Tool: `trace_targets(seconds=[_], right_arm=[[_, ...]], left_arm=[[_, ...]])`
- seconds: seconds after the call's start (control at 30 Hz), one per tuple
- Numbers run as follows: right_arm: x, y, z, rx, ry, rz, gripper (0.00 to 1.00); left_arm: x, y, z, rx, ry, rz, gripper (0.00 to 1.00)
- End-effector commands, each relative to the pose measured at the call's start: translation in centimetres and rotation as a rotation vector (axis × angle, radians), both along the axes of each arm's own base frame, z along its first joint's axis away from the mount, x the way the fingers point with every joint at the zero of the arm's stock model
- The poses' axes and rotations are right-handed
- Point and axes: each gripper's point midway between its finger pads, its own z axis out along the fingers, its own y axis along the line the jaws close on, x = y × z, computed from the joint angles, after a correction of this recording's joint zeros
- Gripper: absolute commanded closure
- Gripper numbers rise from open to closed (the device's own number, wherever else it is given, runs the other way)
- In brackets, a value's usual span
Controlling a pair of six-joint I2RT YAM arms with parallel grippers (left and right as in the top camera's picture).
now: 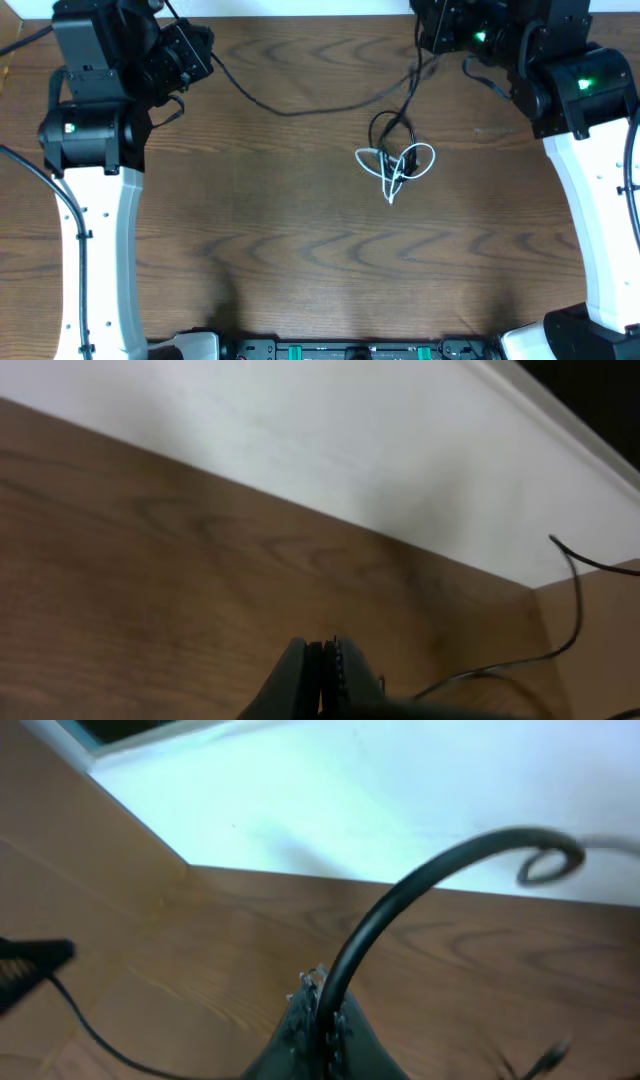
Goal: Untangle cables
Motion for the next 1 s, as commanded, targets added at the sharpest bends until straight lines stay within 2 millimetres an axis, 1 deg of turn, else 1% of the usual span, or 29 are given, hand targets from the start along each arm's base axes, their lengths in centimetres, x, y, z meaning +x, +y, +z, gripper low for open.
trace_targets(seconds=[0.0,0.07,0.13,0.23,0.33,0.37,0.4,0.43,0.5,0.57,0.6,0.67,0.73,0.77,0.8,0.83,0.87,0.9,0.97], right_arm=[[-0.5,-0.3,2.0,0.061,0.002,-0.034,0.99],[-0.3,-0.8,0.1,0.045,0.075,-0.079,0.99],[-0.2,-0.8,-1.9,0.022,0.141,-0.082,0.99],[-0.1,-0.2,-5.3,-0.015,0.251,-0.076,0.99],[0.0,1.1,-8.4,-0.043,0.344,-0.045,0.99],[0.0,1.4,-8.9,-0.045,0.358,-0.033,0.99],[0.1,2.2,-9.7,-0.044,0.375,-0.002,0.99],[0.2,2.8,-10.0,-0.040,0.381,0.015,0.99],[0.5,3.8,-10.7,-0.032,0.390,0.043,0.99],[0.7,4.4,-11.0,-0.029,0.390,0.058,0.99],[0.8,4.6,-11.0,-0.027,0.388,0.063,0.99],[1.1,4.7,-11.7,-0.036,0.400,0.058,0.99],[1.4,4.7,-13.5,-0.058,0.441,0.045,0.99],[1.5,4.7,-14.0,-0.062,0.454,0.044,0.99],[1.8,5.0,-15.6,-0.073,0.494,0.043,0.99],[1.9,5.1,-16.4,-0.076,0.512,0.042,0.99],[2.3,5.4,-17.9,-0.083,0.541,0.044,0.99],[2.5,5.5,-18.5,-0.084,0.552,0.041,0.99],[3.2,5.7,-20.1,-0.084,0.580,0.031,0.99]], left_arm=[[-0.4,0.1,-1.2,0.016,0.050,-0.009,0.92],[-0.9,-0.4,-2.1,0.025,0.083,-0.047,0.92],[-1.2,-1.4,-2.9,0.027,0.104,-0.103,0.92],[-1.4,-3.1,-4.0,0.024,0.126,-0.190,0.92],[-1.1,-4.5,-5.0,0.014,0.154,-0.234,0.92],[-1.0,-4.8,-5.1,0.010,0.156,-0.245,0.92],[-1.0,-5.7,-5.4,-0.006,0.162,-0.277,0.89],[-1.0,-6.1,-5.5,-0.013,0.163,-0.294,0.87],[-1.1,-7.7,-6.0,-0.033,0.173,-0.359,0.78],[-1.3,-8.9,-6.4,-0.038,0.173,-0.427,0.74],[-1.4,-9.5,-6.7,-0.041,0.176,-0.459,0.74],[-1.3,-9.9,-7.6,-0.041,0.201,-0.474,0.74],[-1.1,-9.9,-9.0,-0.048,0.246,-0.473,0.74],[-1.1,-9.9,-9.5,-0.048,0.263,-0.475,0.74],[-1.2,-9.9,-10.6,-0.039,0.296,-0.489,0.74],[-1.3,-10.0,-11.2,-0.029,0.309,-0.503,0.74],[-1.6,-10.4,-12.1,-0.014,0.330,-0.536,0.73],[-1.9,-10.8,-12.5,-0.007,0.333,-0.570,0.71],[-2.3,-11.5,-13.3,0.007,0.331,-0.639,0.63]])
